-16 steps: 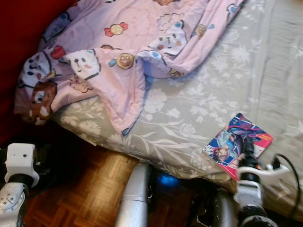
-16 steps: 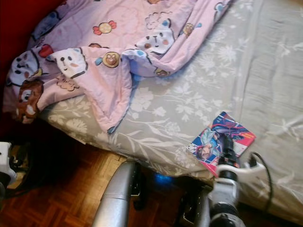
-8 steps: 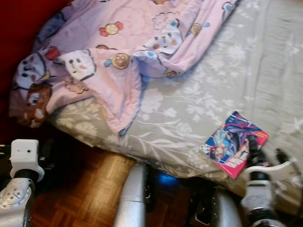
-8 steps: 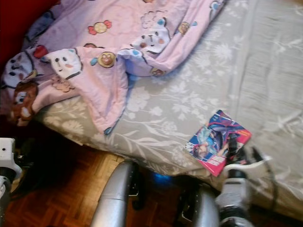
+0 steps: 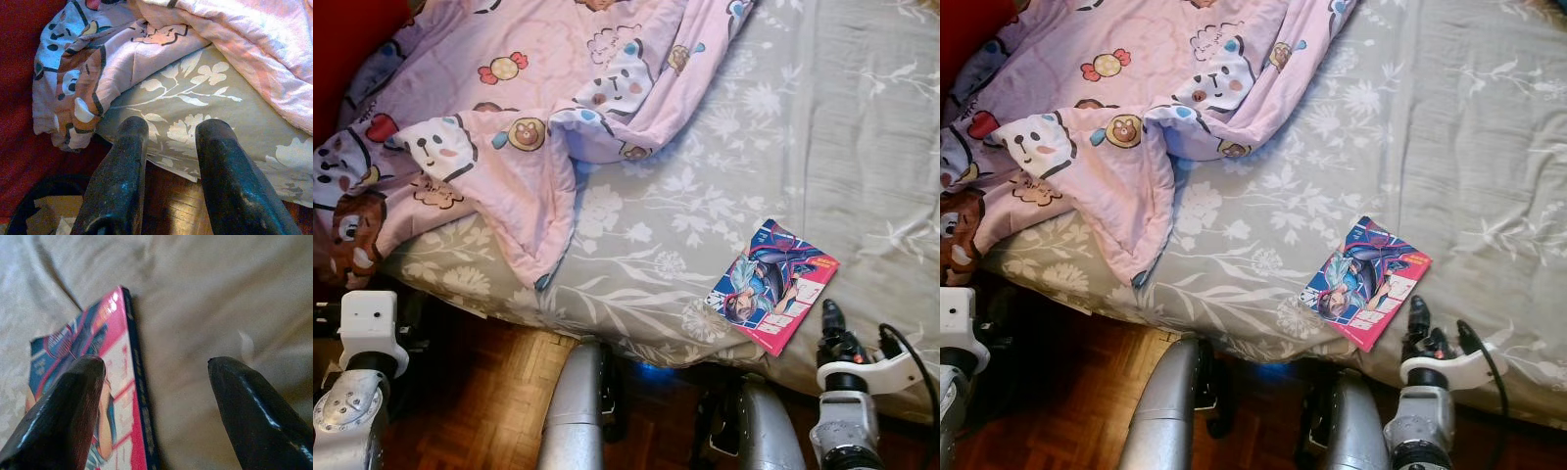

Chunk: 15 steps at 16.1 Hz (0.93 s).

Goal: Clean up the room

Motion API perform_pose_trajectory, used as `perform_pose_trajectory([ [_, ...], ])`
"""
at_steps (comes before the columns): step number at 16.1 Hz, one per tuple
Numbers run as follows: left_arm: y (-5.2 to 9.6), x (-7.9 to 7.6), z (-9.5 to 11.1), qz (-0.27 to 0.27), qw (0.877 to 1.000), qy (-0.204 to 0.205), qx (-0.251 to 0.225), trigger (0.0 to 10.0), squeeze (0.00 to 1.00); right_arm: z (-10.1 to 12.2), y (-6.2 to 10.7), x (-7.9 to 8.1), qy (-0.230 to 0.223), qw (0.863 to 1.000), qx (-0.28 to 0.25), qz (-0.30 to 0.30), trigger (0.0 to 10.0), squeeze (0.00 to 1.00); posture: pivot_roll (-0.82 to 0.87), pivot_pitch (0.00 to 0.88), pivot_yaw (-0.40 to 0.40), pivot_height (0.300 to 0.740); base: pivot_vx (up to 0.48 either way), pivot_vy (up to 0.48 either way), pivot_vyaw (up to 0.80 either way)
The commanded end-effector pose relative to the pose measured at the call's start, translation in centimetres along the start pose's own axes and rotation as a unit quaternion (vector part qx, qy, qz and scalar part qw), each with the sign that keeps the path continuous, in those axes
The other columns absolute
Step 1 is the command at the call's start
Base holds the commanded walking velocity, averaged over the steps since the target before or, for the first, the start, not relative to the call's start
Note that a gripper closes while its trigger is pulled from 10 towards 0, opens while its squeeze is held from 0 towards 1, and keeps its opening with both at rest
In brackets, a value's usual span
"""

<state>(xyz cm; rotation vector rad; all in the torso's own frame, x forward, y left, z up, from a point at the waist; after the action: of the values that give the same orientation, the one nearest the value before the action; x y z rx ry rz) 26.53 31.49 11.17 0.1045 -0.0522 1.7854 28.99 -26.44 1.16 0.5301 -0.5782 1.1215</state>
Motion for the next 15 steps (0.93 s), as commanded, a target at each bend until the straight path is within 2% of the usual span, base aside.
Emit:
perform_pose_trajectory([
  [1,1.0,1.2,-0.8,0.014,1.000,-0.012,0.021,10.0,0.00,-1.8,1.5,-1.5,-0.017,0.999,0.032,-0.033,10.0,0.00,0.35,0.503,0.120,0.630,0.000,0.000,0.00],
  [4,1.2,1.6,-0.7,0.014,1.000,-0.016,0.021,10.0,0.00,-2.5,1.6,-0.9,-0.026,0.999,0.042,-0.017,10.0,0.00,0.36,0.510,0.129,0.630,0.000,0.000,0.00],
  [10,1.5,1.7,-0.7,0.012,0.999,-0.020,0.024,10.0,0.00,-2.4,0.8,0.6,-0.044,0.998,0.037,0.015,10.0,0.00,0.37,0.519,0.140,0.630,0.000,0.000,0.00],
  [15,2.1,1.9,-0.7,0.010,0.999,-0.023,0.029,10.0,0.00,-3.6,1.5,0.1,-0.044,0.997,0.061,-0.006,10.0,0.00,0.39,0.531,0.147,0.630,0.000,0.000,0.00],
])
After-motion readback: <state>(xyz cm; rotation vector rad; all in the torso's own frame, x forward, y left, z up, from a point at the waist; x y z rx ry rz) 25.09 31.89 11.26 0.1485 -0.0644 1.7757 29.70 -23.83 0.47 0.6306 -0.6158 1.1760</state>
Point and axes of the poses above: a point about 5 cm out from each wrist's last joint towards the gripper, its own y axis pointing back from the gripper into the wrist, its own z axis along the axis of the wrist's last joint, x = y × z, the point moved 2 cm from there along -y, pointing out of the wrist towards the gripper, and after that the axes turned 10 degrees about y, right-handed, at the moved point
